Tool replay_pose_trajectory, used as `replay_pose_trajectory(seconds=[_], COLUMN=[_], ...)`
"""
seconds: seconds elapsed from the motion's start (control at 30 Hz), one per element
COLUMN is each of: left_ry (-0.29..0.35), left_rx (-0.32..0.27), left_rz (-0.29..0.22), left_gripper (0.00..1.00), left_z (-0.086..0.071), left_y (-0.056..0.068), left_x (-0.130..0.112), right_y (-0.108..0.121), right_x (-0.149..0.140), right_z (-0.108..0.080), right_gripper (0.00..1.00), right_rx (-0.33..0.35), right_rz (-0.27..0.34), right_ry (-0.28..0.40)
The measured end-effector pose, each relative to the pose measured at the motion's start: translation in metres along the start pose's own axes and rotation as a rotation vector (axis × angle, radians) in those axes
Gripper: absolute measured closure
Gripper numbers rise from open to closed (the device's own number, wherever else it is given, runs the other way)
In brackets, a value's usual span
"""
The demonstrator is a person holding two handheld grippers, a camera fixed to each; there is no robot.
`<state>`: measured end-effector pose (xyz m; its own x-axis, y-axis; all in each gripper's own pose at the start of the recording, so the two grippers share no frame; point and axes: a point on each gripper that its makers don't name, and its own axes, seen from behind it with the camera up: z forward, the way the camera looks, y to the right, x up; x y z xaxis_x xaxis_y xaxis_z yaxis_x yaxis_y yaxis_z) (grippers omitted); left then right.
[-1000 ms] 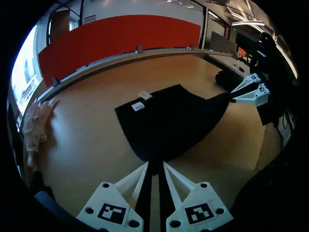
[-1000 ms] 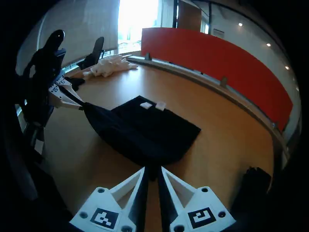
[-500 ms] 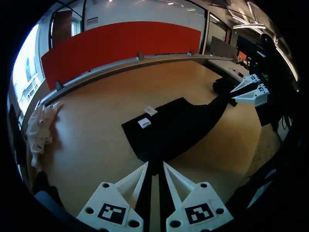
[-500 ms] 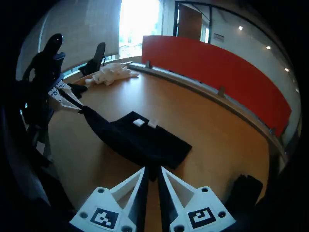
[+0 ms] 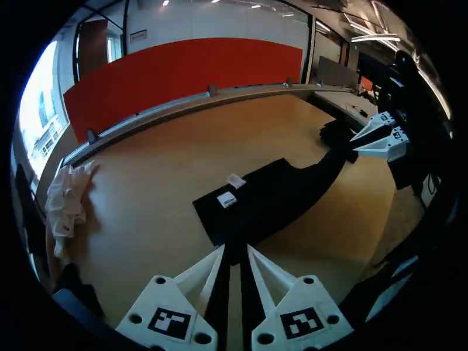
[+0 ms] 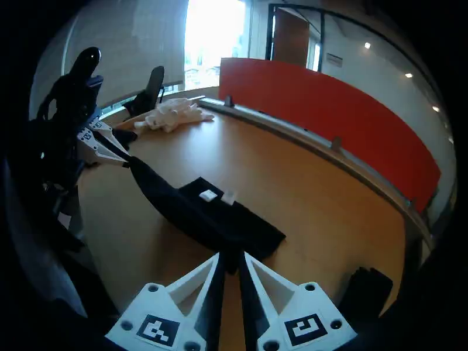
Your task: Fold towel
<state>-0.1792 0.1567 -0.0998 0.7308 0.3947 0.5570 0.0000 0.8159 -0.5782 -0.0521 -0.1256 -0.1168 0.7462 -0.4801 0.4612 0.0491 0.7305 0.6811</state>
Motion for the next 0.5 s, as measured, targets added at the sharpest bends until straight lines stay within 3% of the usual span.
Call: replay_pose_trajectory(seconds=[0.5], left_ry=[0.002], left_rx=[-0.002], left_rz=[-0.013], left_gripper=[0.89], left_z=[-0.0049], left_y=[0.0018], left_x=[0.0034], right_y=[-0.0019], right_x=[0.0019], right_z=[-0.0054], right_gripper=[0.85], right_rx=[0.008], right_rz=[0.0], right_ry=[-0.001])
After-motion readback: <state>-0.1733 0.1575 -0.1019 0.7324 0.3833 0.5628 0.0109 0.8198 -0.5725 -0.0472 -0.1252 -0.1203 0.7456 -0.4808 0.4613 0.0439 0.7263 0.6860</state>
